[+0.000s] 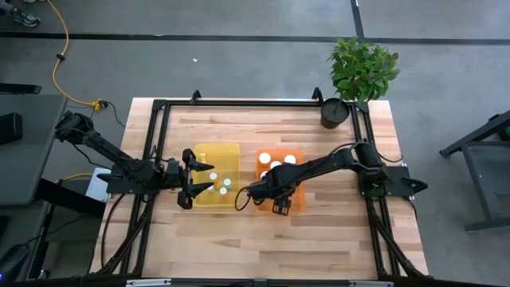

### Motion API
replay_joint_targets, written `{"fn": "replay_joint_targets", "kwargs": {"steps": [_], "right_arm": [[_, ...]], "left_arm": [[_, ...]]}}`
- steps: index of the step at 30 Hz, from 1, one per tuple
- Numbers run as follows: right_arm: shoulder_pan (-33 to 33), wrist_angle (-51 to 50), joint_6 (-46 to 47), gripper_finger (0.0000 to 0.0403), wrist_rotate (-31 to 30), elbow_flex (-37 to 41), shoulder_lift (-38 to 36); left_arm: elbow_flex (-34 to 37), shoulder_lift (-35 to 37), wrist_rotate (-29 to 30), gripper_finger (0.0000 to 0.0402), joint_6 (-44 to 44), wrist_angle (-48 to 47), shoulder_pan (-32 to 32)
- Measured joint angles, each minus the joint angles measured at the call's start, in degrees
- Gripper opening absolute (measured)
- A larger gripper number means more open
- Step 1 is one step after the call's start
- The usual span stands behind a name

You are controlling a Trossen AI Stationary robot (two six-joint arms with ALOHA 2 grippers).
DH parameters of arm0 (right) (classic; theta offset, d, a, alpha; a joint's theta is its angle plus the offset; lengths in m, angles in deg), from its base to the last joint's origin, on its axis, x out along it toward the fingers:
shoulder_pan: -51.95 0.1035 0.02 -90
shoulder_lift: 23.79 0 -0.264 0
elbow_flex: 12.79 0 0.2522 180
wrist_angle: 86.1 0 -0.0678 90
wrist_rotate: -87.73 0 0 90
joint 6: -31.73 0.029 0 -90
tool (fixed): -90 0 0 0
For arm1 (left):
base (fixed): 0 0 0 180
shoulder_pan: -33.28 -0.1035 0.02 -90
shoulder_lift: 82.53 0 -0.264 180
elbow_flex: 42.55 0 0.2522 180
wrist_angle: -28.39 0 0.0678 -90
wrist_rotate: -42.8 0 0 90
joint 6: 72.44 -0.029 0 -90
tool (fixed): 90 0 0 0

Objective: Pick and place medicine bottles into bin by pill shape (circle, oval)
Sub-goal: Put the orange capsule bottle into the orange bin, then return to Home Position

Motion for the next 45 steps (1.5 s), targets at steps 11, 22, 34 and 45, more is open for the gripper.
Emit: {"fn": "replay_joint_targets", "kwargs": {"steps": [11,22,34,45], "right_arm": [[2.1,-1.4,-7.5,0.0314,-7.9,0.0,-6.0],[3.5,18.2,-17.6,0.0314,-12.5,0.0,-18.1],[-1.2,39.0,-25.1,0.0314,-9.2,16.9,-27.0],[-4.1,70.6,-16.5,0.0314,-4.5,50.5,-50.5]], "left_arm": [[0.0,0.0,0.2,0.0257,-0.1,-0.2,0.0],[-8.6,10.6,-11.9,0.0246,1.3,-28.2,-13.8],[-25.8,18.5,-16.0,0.0109,-5.6,-58.1,-25.6],[-20.9,24.7,-23.1,0.0002,-3.1,-63.3,-33.9]]}}
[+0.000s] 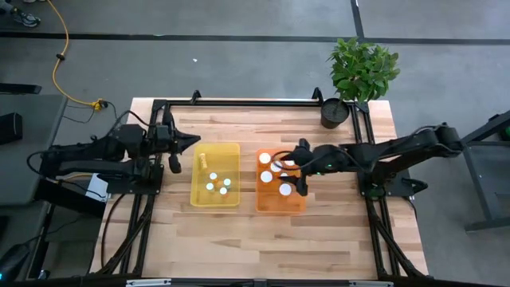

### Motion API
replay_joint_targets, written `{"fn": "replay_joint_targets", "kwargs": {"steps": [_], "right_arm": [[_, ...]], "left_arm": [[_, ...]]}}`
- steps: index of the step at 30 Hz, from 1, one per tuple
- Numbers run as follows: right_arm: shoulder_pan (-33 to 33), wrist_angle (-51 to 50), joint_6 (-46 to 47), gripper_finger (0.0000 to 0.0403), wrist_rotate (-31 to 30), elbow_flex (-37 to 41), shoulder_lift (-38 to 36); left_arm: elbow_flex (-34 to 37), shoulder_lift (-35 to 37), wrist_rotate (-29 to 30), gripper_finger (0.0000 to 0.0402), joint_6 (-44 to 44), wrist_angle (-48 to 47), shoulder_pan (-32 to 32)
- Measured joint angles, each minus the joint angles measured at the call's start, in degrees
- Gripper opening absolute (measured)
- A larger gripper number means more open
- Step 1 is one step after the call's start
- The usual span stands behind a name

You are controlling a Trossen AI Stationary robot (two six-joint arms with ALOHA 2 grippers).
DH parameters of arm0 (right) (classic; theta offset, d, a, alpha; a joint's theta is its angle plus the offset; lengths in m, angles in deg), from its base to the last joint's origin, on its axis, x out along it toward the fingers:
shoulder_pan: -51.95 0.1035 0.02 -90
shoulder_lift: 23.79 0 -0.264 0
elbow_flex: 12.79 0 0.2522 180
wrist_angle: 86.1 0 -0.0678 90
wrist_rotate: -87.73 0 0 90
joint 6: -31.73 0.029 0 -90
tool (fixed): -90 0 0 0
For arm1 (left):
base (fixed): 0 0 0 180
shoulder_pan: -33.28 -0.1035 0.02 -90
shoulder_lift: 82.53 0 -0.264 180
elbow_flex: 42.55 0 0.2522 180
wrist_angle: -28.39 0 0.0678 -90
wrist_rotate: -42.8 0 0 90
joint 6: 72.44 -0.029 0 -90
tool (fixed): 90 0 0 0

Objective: Pick and place medicine bottles into bin by pill shape (circle, oval)
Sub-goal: Return to Home Position

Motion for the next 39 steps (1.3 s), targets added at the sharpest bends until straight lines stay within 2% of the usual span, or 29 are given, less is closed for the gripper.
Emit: {"fn": "replay_joint_targets", "kwargs": {"steps": [7,15,18,21,27,30,32,34,36,39], "right_arm": [[2.5,8.8,6.0,0.0314,0.9,8.3,-5.5],[5.0,10.0,6.7,0.0314,1.8,8.8,-5.6],[4.9,9.7,9.7,0.0314,1.6,8.8,-5.6],[4.7,10.2,12.2,0.0314,1.0,8.8,-5.5],[4.5,8.0,9.0,0.0314,2.4,8.4,-6.1],[4.4,2.0,7.3,0.031,2.7,8.4,-8.3],[3.7,-3.5,7.2,0.0292,2.7,8.4,-12.0],[3.3,-9.4,8.2,0.0258,1.6,8.4,-16.6],[3.7,-14.0,8.8,0.0207,-0.4,8.6,-21.6],[5.2,-16.3,8.0,0.0104,-3.4,10.7,-29.4]], "left_arm": [[14.6,6.2,0.0,0.0,6.2,8.4,0.2],[26.5,13.2,1.4,0.0,10.1,16.3,3.6],[28.8,16.0,3.4,0.0,11.0,16.6,4.2],[30.4,18.6,2.2,0.0,11.9,17.5,4.2],[31.8,21.8,2.7,0.0,13.6,14.4,4.2],[31.7,22.7,2.8,0.0,13.6,15.6,4.2],[31.7,22.9,3.8,0.0,13.6,15.8,4.2],[31.7,23.0,4.0,0.0,13.0,15.8,4.2],[31.7,23.0,4.2,0.0,12.7,15.7,4.2],[31.7,23.0,3.8,0.0001,12.6,15.3,4.2]]}}
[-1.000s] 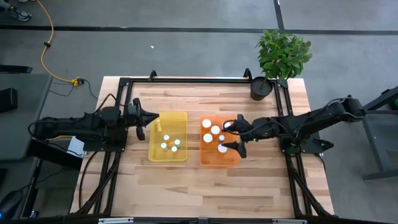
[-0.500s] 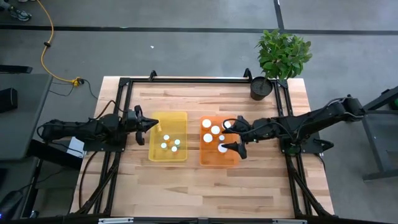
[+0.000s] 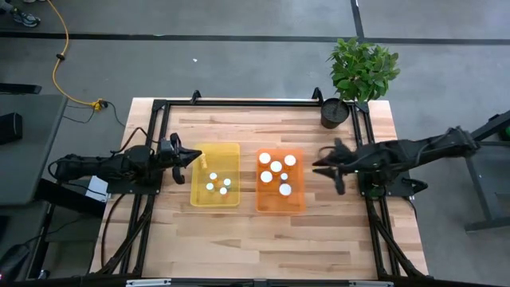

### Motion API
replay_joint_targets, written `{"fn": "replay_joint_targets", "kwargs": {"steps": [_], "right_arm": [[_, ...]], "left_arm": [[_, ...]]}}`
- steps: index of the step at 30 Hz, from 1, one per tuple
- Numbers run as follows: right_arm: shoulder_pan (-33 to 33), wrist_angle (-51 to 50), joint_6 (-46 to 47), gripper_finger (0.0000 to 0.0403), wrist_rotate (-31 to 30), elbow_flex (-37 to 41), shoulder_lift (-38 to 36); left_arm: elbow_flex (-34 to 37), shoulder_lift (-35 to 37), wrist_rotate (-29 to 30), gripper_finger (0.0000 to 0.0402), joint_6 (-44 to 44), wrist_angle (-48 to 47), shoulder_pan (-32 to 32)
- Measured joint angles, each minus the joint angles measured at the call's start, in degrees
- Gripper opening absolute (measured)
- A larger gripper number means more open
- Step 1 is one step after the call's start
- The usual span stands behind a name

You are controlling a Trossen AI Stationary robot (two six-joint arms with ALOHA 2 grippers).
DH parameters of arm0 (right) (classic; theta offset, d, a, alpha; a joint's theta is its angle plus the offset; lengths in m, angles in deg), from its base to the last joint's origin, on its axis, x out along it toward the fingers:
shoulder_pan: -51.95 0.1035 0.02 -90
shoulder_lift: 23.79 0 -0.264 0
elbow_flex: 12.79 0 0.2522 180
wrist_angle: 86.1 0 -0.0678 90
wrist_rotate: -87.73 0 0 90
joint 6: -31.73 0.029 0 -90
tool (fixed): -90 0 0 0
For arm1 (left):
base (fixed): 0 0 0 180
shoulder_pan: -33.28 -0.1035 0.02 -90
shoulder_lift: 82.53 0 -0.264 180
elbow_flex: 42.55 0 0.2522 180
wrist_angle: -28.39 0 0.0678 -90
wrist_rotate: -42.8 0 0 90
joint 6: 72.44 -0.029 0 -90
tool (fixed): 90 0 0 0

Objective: Pick and place medicine bottles into bin by pill shape (circle, oval)
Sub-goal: Return to Home Position

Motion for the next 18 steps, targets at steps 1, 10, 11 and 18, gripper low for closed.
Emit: {"fn": "replay_joint_targets", "kwargs": {"steps": [1,10,11,18], "right_arm": [[0.5,0.5,-0.8,0.0065,-0.7,1.4,-2.5],[-3.9,23.5,-10.5,0.0004,5.4,19.2,-15.8],[-5.4,24.1,-11.2,0.0005,6.8,19.8,-16.4],[-11.8,26.4,-12.7,0.0003,13.8,25.2,-22.3]], "left_arm": [[0.0,0.0,0.0,0.0001,0.0,0.0,0.0],[0.0,0.0,0.0,0.0003,0.0,0.0,0.0],[0.0,0.0,0.0,0.0003,0.0,0.0,0.0],[0.0,0.0,0.0,0.0003,0.0,0.0,0.0]]}}
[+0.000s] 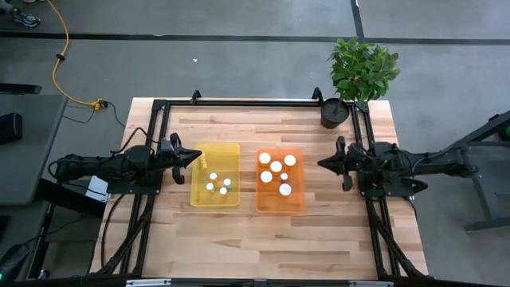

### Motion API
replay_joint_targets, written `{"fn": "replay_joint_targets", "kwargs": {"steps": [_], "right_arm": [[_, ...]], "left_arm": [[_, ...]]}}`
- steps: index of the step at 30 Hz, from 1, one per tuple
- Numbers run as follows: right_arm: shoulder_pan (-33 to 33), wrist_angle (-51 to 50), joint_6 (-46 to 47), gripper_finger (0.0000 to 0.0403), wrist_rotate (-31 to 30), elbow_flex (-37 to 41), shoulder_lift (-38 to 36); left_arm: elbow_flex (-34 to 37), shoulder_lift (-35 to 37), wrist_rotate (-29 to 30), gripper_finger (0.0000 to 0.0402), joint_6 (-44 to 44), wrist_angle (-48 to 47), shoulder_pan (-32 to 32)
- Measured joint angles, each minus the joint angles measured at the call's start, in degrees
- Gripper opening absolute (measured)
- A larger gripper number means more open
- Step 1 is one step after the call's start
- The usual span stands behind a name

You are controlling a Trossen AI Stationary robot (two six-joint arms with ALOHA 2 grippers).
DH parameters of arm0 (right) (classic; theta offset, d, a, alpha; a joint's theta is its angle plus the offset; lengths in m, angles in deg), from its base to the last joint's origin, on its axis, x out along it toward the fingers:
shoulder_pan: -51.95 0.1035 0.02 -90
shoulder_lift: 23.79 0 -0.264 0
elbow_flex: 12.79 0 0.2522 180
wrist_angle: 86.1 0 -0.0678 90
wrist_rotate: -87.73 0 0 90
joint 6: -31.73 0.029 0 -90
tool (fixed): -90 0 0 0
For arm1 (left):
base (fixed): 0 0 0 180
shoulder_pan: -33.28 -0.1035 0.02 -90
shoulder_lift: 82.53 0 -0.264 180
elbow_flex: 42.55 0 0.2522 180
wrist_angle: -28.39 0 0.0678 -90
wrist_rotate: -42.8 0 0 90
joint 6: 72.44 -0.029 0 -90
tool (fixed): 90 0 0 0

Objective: Pick and place medicine bottles into bin by pill shape (circle, oval)
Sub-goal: Return to Home Position

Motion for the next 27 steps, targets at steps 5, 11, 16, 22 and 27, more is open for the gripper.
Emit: {"fn": "replay_joint_targets", "kwargs": {"steps": [5,11,16,22,27], "right_arm": [[-0.3,6.2,0.4,0.0001,-0.5,9.2,-6.9],[-0.5,-2.9,0.3,0.0,-1.0,11.5,-14.6],[-0.6,-3.9,-6.6,0.0,-0.6,11.4,-15.0],[-0.6,-4.0,-10.2,0.0,-0.7,11.4,-13.5],[-0.6,-4.0,-2.3,0.0,-0.7,11.4,-13.5]], "left_arm": [[0.0,0.0,0.0,0.0003,0.0,0.0,0.0],[0.0,0.0,0.0,0.0003,0.0,0.0,0.0],[0.0,0.0,0.0,0.0003,0.0,0.0,0.0],[0.0,0.0,0.0,0.0003,0.0,0.0,0.0],[0.0,0.0,0.0,0.0003,0.0,0.0,0.0]]}}
